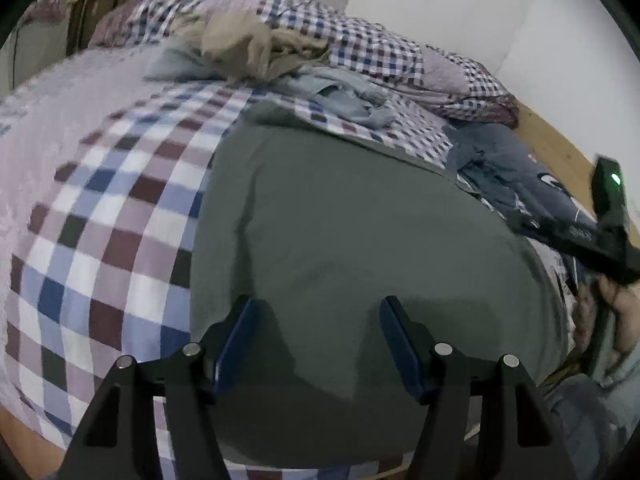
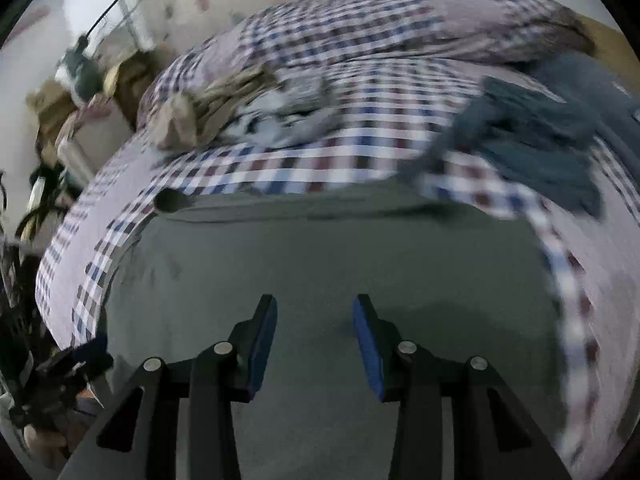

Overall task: Fold clothes
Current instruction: 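Open both tools and smooth the laid green shirt flat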

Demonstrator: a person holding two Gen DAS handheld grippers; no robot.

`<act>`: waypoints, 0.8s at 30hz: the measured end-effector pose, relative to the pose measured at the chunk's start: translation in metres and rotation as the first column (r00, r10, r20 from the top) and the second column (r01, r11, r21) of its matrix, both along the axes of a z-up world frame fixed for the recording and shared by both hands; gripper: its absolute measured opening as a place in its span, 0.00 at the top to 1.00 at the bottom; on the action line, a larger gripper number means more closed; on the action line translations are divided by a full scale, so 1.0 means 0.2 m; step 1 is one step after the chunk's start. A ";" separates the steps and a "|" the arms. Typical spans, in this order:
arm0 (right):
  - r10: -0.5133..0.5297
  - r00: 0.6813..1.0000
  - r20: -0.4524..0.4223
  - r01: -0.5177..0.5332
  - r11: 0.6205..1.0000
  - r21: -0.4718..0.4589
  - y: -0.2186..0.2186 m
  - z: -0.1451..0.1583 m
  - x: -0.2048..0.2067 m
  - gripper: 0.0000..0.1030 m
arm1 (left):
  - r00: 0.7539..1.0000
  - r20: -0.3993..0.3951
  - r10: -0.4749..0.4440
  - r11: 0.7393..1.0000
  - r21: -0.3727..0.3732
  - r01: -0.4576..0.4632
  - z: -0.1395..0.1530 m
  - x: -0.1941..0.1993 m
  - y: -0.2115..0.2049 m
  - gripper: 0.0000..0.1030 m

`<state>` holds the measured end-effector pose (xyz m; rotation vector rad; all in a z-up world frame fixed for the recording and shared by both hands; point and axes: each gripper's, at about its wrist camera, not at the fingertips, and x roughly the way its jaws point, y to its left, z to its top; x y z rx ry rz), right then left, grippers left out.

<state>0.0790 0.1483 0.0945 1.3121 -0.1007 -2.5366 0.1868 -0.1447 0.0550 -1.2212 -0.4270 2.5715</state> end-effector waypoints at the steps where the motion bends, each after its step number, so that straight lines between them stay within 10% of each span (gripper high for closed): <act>1: 0.024 1.000 0.011 -0.025 1.000 0.015 -0.07 -0.01 -0.06 0.59 | 1.000 -0.002 -0.002 1.000 0.008 0.002 0.00 0.00 -0.01 0.33; 17: -0.126 0.991 0.051 0.121 0.988 0.092 -0.28 -0.21 -0.85 0.58 | 0.994 -0.049 -0.095 0.994 -0.057 0.092 -0.03 0.02 0.01 0.33; 21: -0.212 0.977 -0.033 0.212 0.977 -0.013 -0.26 -0.08 -0.84 0.57 | 0.996 -0.043 -0.081 0.996 -0.029 0.080 -0.02 0.01 -0.01 0.33; 24: -0.073 0.997 -0.003 0.073 0.997 -0.006 -0.39 -0.07 -0.73 0.57 | 0.996 -0.042 -0.077 0.997 -0.018 0.076 -0.02 0.01 -0.02 0.33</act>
